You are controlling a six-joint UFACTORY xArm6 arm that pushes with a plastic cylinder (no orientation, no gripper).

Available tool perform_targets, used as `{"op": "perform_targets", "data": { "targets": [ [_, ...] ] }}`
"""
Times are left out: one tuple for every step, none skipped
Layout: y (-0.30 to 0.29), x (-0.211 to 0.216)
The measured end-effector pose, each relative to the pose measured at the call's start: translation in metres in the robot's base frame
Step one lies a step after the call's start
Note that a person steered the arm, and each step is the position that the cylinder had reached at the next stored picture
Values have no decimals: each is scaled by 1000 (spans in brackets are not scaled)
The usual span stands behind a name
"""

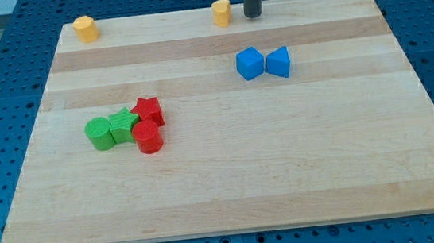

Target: Place your arm right to the blue triangle

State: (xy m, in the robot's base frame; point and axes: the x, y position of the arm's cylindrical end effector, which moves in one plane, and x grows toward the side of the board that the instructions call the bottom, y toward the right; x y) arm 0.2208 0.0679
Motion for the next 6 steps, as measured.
{"op": "perform_targets", "data": {
  "targets": [
    [18,3],
    [83,15],
    [111,79],
    [111,138],
    [111,161],
    [111,161]
  ]
}}
